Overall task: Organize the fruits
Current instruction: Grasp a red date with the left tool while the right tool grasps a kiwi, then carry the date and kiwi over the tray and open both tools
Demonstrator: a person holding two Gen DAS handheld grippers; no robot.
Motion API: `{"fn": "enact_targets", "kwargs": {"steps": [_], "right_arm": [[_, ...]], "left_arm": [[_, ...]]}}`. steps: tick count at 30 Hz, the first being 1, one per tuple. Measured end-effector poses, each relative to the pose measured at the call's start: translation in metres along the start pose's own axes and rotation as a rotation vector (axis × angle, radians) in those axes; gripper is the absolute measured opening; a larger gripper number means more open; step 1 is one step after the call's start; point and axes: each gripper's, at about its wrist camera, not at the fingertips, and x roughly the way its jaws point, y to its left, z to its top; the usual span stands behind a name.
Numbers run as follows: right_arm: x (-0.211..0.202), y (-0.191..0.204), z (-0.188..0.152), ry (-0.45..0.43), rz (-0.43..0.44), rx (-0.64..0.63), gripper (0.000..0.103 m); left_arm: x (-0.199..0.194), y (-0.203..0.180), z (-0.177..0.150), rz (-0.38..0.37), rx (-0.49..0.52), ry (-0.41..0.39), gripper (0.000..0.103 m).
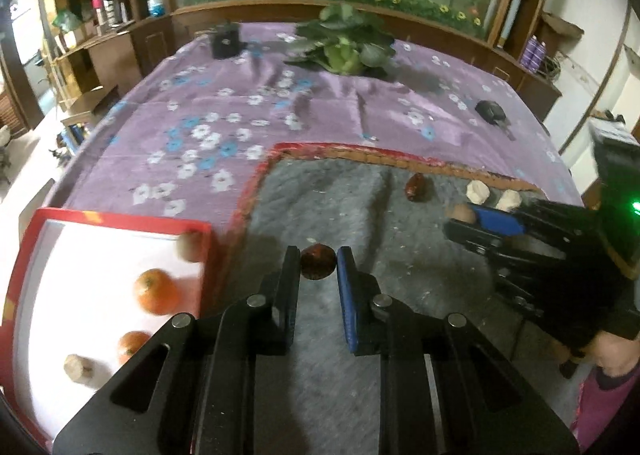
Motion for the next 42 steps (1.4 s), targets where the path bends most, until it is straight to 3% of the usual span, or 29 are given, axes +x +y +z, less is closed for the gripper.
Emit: {"fn": "enact_targets", "kwargs": {"steps": [10, 17, 32, 42], "right_arm": [[-0.038, 0.080, -0.006, -0.103, 0.160, -0.011, 0.021], [-0.030, 0.135, 0.006, -0.098, 0.307, -0.036, 0.021], [0.010, 0.237, 0.035, -0.025, 0.401, -0.206, 0.020], [0.054, 0.261, 0.049, 0.028, 0.319, -0.286, 0.021]], "left_arm": [[-0.045, 0.083, -0.026, 0.134, -0.150, -0.044, 0.018], [-0.057, 0.134, -0.046, 0.207, -0.248, -0.042, 0.018], [-0.053, 0.195, -0.067, 0.263, -0.358, -0.007, 0.018], [-0.053, 0.202, -0.075, 0.276, -0.367, 0.011, 0.018]]}}
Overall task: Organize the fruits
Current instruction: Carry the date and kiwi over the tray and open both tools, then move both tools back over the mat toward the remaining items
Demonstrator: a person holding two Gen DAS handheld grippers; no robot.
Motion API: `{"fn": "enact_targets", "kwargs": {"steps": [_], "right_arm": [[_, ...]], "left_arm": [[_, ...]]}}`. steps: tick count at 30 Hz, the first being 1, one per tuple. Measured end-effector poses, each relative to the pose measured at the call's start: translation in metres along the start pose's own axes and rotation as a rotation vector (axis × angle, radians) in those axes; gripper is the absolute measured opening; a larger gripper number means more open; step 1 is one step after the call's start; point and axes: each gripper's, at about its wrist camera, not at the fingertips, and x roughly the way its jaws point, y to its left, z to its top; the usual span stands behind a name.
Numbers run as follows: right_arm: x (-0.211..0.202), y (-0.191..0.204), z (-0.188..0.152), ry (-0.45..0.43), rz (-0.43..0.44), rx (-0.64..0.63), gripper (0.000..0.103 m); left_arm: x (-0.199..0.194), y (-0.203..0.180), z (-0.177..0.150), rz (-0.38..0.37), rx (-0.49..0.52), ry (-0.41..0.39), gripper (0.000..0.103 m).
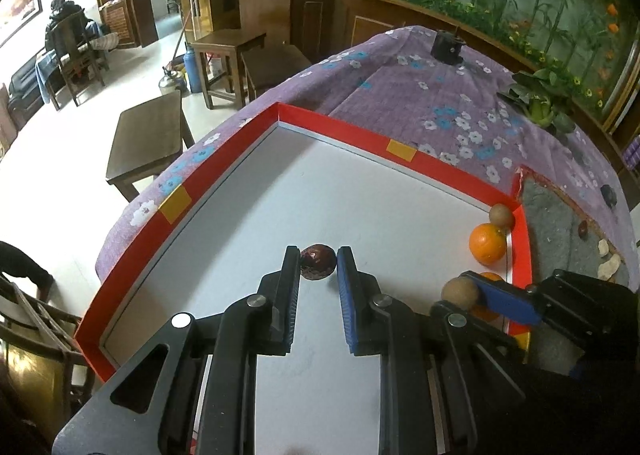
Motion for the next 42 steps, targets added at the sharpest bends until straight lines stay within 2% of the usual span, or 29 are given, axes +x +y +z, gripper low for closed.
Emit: {"fn": "enact_targets", "kwargs": {"steps": [3, 5, 7, 9, 14, 18, 22, 23, 27, 31, 42], "right_arm": [[-0.003, 0.001, -0.002, -0.009, -0.003, -0.009, 0.022], [-0.005, 0.000, -0.003, -0.014, 0.008, -0.003, 0.028], [-0.009, -0.001, -0.004, -0.028, 0.018, 0.012, 0.032], [-0.013, -0.003, -0.006, -0.032, 0.018, 0.022, 0.032], [-0.034, -0.007, -0.015, -0.074, 0.025, 0.056, 0.032], [-0.053, -0.012, -0.025, -0.107, -0.006, 0.078, 0.033], [-0.074, -0.017, -0.039, -0.130, -0.058, 0.084, 0.045], [-0.079, -0.019, -0.042, -0.139, -0.070, 0.089, 0.045], [-0.099, -0.031, -0.055, -0.143, -0.081, 0.126, 0.047], [-0.116, -0.043, -0.072, -0.150, -0.129, 0.153, 0.047], [-0.166, -0.091, -0.132, -0.183, -0.252, 0.261, 0.050]], "left_arm": [[0.002, 0.001, -0.001, 0.007, -0.009, 0.009, 0.018], [0.003, -0.001, 0.000, 0.008, -0.002, 0.015, 0.019], [0.001, -0.002, -0.001, 0.016, 0.002, 0.010, 0.035], [-0.002, -0.002, -0.001, 0.015, 0.000, -0.004, 0.045], [-0.011, -0.006, -0.001, 0.014, -0.009, -0.033, 0.045], [-0.020, -0.017, -0.004, 0.000, -0.002, -0.055, 0.045], [-0.028, -0.036, -0.006, -0.019, 0.024, -0.075, 0.045], [-0.029, -0.039, -0.007, -0.022, 0.027, -0.078, 0.045], [-0.036, -0.062, -0.010, -0.028, 0.058, -0.097, 0.045], [-0.041, -0.084, -0.013, -0.041, 0.094, -0.108, 0.045], [-0.037, -0.159, -0.021, -0.106, 0.203, -0.082, 0.045]]}}
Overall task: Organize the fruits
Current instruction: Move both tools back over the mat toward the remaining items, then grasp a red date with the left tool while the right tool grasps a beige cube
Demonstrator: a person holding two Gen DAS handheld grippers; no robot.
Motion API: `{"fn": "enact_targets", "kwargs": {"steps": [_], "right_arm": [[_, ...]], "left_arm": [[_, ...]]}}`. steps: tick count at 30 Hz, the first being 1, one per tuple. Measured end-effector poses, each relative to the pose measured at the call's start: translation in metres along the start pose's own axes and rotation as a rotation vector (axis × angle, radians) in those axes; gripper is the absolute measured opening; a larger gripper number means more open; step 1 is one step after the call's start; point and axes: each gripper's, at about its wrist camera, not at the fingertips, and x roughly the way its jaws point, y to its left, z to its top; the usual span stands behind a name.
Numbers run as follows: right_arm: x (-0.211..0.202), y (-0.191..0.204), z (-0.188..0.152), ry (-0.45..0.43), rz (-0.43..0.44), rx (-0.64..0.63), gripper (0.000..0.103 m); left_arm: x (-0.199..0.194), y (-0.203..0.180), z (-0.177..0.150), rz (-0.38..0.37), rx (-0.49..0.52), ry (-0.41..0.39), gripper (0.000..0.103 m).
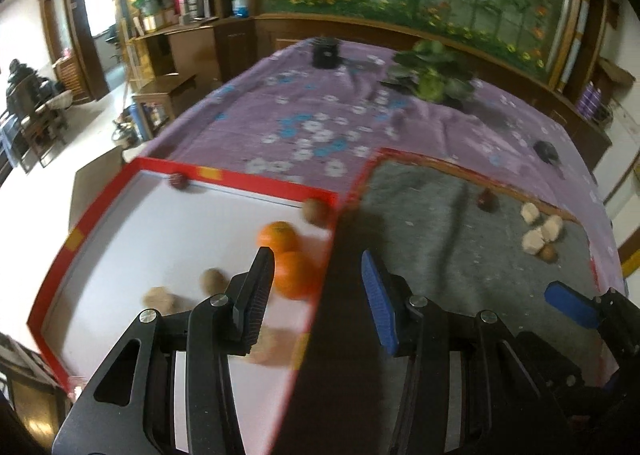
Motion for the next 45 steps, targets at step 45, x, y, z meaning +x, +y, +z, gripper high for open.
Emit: {"fn": "enact_targets", "kwargs": {"steps": [45], "right_arm": [[-0.001, -0.121, -0.006, 0.025, -0.047, 0.087, 0.051]], "left_arm": [[0.090, -0.132, 0.040, -0.209, 0.169, 0.106, 0.017]]}}
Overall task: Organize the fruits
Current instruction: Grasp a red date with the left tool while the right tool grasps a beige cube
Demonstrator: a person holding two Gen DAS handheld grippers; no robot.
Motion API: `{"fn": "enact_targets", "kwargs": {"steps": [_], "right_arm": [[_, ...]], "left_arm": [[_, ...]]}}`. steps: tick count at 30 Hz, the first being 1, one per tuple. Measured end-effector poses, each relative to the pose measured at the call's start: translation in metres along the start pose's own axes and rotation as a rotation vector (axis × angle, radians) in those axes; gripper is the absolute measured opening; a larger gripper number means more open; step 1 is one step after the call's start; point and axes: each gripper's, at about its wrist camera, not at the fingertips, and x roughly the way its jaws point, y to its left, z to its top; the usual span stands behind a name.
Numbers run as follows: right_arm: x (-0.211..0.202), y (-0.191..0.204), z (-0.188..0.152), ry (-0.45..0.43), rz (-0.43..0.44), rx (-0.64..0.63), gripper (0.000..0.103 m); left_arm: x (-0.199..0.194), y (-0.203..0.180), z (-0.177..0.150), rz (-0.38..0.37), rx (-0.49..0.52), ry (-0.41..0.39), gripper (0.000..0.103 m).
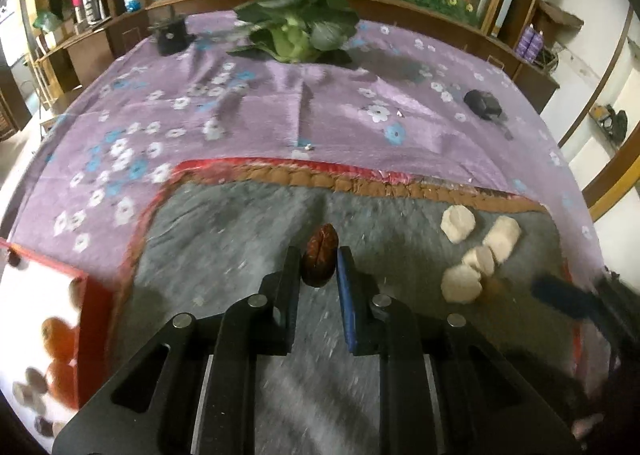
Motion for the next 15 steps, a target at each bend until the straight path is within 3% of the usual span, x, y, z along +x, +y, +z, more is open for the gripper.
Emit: {"fn": "enact_targets", "kwargs": {"steps": [5, 8, 10, 12, 15], "right_arm": [[0.032, 0.006, 0.016, 0.070, 0.011, -0.146, 0.050], [0.057, 0.012, 0.015, 0.173, -0.047, -0.284, 0.040], [0.060, 0.017, 0.013, 0.170, -0.071, -0.379, 0.035], [0.063, 0.018, 0.014, 0.204, -0.105, -0.420, 0.027], [0.059, 0.013, 0.014, 0.212, -0.097, -0.389, 0.027]], "left_arm": [[-0.021, 0.011, -0.014, -0.003, -0.018, -0.011, 0.017], [-0.026, 0.015, -0.019, -0.003, -0.020, -0.012, 0.017], [-0.028, 0.017, -0.021, -0.005, -0.022, -0.010, 0.017], [-0.028, 0.019, -0.023, -0.001, -0.026, -0.010, 0.017], [-0.031, 0.022, -0.026, 0.007, -0.032, -0.012, 0.017]]}}
